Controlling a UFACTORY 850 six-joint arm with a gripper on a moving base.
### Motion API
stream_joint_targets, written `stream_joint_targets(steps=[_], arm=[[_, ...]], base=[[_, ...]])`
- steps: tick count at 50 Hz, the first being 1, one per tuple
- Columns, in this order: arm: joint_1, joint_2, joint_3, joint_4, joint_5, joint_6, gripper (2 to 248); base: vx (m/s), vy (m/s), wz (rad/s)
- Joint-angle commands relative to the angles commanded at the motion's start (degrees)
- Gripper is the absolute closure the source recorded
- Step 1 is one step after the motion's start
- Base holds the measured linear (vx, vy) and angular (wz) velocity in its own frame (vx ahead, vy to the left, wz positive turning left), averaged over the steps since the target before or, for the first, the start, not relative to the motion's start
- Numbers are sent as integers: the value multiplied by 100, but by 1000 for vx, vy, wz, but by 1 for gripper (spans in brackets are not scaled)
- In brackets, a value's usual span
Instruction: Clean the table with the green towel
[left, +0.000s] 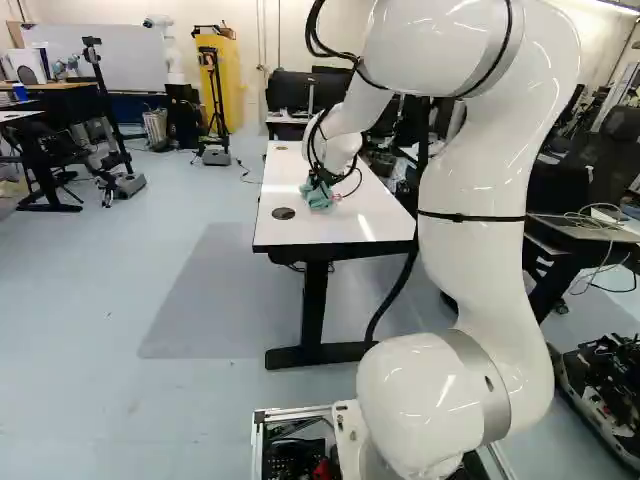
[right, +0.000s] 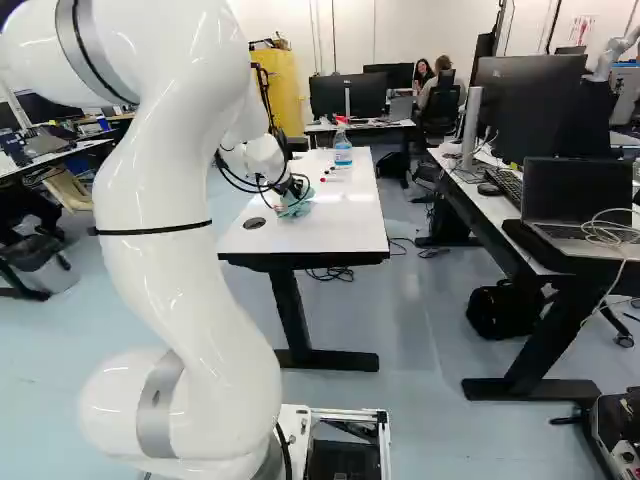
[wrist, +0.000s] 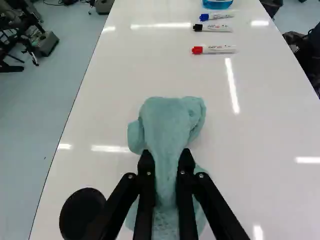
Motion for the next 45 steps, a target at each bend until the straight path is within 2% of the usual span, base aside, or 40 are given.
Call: stream_joint_targets(steps=[15,45], arm=[[34,401,273,0,-428,0,202],[82,1305,878,0,-918,0,202]], base=[[0,0,0],[0,0,0]])
